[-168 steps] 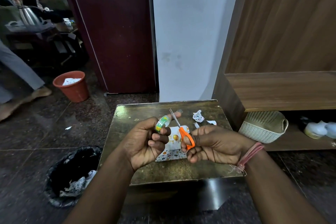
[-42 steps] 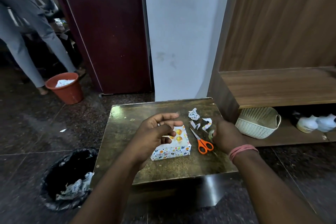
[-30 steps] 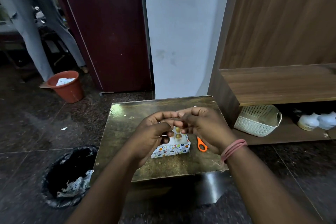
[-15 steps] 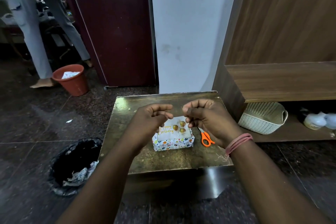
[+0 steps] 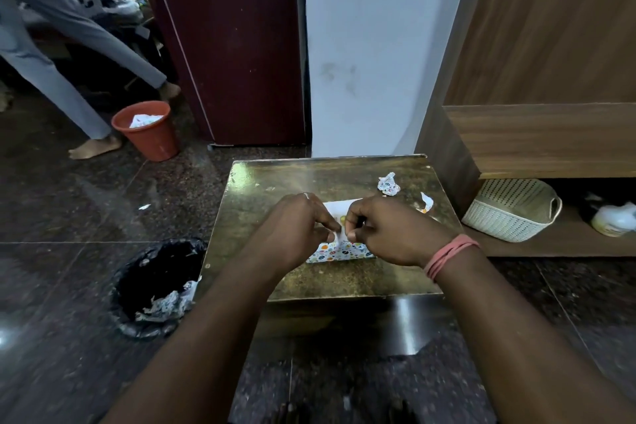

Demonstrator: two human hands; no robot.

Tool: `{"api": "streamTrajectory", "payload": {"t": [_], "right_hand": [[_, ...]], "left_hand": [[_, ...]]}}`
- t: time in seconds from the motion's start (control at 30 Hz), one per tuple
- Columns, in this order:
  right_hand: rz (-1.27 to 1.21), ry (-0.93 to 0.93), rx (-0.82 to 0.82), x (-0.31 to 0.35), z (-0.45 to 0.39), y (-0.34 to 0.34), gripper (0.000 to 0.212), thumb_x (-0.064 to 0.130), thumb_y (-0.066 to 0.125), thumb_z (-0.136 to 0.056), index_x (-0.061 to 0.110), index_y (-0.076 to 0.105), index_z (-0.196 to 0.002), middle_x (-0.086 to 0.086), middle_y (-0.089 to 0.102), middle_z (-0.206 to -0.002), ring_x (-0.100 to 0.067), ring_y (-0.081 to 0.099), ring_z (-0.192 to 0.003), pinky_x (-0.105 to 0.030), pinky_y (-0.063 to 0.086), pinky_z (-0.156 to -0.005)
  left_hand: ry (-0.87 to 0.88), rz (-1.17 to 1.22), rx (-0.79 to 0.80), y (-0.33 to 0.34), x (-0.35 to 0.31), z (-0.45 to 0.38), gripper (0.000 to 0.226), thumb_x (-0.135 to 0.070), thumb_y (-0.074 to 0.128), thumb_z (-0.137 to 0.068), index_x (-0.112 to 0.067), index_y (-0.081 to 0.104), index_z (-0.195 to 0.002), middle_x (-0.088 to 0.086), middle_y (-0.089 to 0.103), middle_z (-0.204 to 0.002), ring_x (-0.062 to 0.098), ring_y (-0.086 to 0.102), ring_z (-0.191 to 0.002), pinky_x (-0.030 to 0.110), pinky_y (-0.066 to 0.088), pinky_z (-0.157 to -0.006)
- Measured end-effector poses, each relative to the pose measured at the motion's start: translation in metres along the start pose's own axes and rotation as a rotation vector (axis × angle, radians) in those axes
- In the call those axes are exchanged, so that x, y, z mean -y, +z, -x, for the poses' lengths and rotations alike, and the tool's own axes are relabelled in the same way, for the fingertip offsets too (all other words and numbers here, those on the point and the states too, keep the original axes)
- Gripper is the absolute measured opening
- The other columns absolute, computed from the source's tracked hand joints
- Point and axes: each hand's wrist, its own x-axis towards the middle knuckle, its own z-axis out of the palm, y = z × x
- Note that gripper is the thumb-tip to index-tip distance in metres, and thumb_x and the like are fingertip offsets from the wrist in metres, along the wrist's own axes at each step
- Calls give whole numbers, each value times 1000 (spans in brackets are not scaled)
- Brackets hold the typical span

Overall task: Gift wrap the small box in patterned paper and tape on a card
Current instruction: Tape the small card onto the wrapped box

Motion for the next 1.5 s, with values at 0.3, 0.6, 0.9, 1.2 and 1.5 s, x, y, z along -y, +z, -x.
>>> {"api": "streamTrajectory", "payload": {"t": [0.3,0.6,0.9,1.2,1.5], "right_hand": [[119,19,20,9,-3,3,26,1,53,-82,21,68,-78,7,70,-86,-13,64,-84,-32,55,-73],[153,3,-26,8,-4,10,22,5,57,-85,21,69,-76,4,71,-82,-15,66,-79,-34,55,-68],[151,-41,-48,7,-3,12,13,16,66,-87,20,68,-75,3,69,-81,-16,65,-78,-38,55,-72],[64,50,-83,7,-4,12,14,15,64,-84,15,71,-72,-5,71,-76,-21,65,-72,-40,57,-67],[-86,217,-149,9,-10,16,10,24,80,-80,18,72,-80,3,69,-79,-13,63,-73,-25,43,-58]], "left_hand": [[-42,27,22,0,3,0,14,-24,82,-84,-32,84,-95,-14,67,-105,7,63,-96,28,49,-82],[-46,-17,73,0,1,4,22,-18,77,-85,-27,82,-105,-14,59,-107,7,59,-101,25,48,-91],[-54,-43,-64,11,-7,13,38,-44,93,-66,-25,83,-98,-11,65,-105,12,61,-99,30,49,-79],[-67,-185,-219,25,-16,19,15,-33,82,-82,-28,79,-95,-9,68,-108,17,60,-102,27,40,-73],[-81,-177,-231,28,-14,20,19,-35,86,-79,-28,77,-95,-10,67,-109,16,58,-102,27,39,-76]]}}
